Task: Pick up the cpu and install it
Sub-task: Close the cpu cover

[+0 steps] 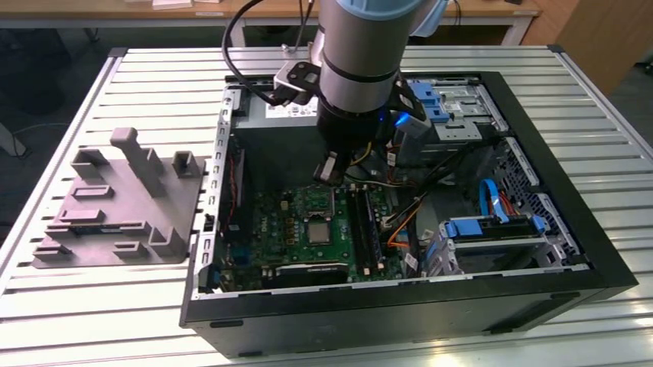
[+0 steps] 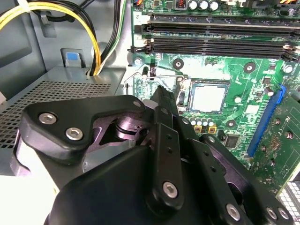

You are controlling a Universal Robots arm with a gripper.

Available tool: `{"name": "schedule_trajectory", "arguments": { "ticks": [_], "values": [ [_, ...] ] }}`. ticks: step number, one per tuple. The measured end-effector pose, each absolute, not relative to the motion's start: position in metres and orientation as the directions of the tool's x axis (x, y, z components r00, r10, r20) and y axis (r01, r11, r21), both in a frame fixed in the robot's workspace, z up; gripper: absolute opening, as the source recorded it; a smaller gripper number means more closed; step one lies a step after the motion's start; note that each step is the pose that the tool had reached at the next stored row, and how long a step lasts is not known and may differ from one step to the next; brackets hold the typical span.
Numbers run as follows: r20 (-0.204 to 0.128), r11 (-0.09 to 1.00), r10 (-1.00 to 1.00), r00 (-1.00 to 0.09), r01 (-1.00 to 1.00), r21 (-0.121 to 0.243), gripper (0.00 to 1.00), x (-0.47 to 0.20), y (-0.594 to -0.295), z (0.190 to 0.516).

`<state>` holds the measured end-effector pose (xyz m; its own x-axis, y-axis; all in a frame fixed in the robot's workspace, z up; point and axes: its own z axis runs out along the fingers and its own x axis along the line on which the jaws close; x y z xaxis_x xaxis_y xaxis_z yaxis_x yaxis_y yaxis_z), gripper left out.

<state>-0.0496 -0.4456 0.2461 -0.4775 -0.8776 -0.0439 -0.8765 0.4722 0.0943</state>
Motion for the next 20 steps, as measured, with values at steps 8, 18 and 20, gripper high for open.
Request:
{"name": "schedule_trajectory", "arguments": {
  "ticks": [8,18,20],
  "values": [
    [-0.044,0.472,-0.878,-0.477,-0.877,0.094,0.11,-0.05,-0.447,0.246],
    [-0.043,0.47,-0.879,-0.475,-0.878,0.094,0.11,-0.05,-0.456,0.246],
    [-0.042,0.469,-0.879,-0.474,-0.878,0.093,0.11,-0.05,-0.458,0.246]
  ]
}}
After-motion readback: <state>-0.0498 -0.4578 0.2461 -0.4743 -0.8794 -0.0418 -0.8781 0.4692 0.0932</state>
